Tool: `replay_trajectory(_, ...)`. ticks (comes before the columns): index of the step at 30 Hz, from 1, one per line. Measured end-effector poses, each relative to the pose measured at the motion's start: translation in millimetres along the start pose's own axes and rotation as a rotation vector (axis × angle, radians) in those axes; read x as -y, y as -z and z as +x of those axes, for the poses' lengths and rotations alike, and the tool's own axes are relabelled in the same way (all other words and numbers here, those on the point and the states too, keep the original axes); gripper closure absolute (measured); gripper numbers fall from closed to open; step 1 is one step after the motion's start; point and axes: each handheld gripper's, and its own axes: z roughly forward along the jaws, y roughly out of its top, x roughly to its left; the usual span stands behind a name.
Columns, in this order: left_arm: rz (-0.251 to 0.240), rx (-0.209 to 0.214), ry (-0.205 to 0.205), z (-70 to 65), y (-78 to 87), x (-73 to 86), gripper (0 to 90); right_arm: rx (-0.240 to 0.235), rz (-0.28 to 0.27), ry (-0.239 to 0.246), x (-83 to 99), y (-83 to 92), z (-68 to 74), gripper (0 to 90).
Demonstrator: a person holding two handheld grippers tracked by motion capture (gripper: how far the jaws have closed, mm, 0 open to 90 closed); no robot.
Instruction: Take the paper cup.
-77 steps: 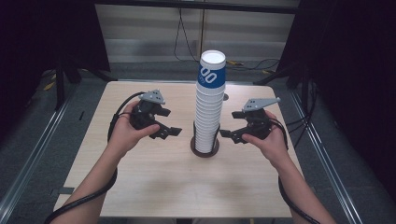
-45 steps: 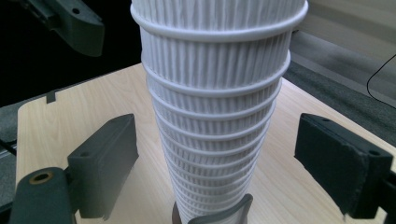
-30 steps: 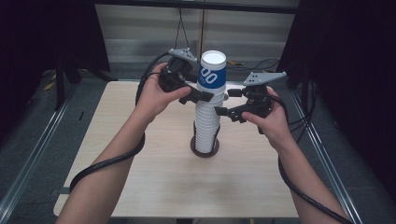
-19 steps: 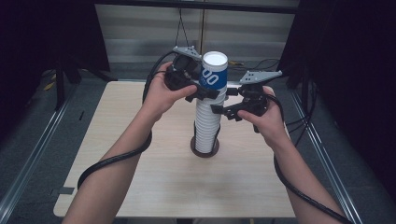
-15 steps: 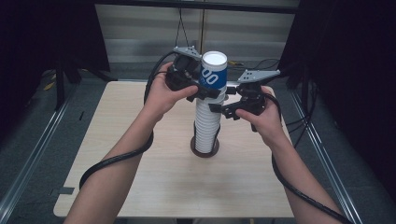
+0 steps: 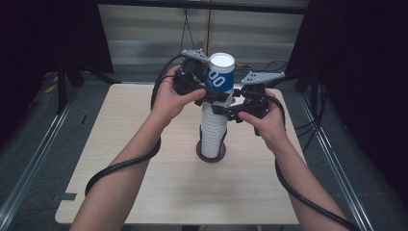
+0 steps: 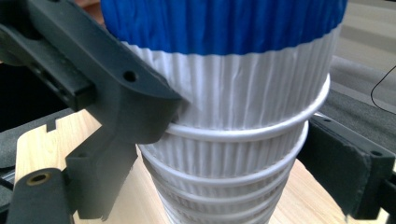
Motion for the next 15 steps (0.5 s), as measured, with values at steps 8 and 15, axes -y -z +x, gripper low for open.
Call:
replay_trajectory(8,0.007,-0.014,0.003,-1.4,0.3,-1.2,14.2,0.004,0.002,0.009,1.3,0.3,0.5,11.9)
replay_trajectory(15,-0.007,-0.018,0.019,-0.4,1.4,-0.7,14.4,0.007,0.001,0.013,1.4,-0.2,0.7,12.0)
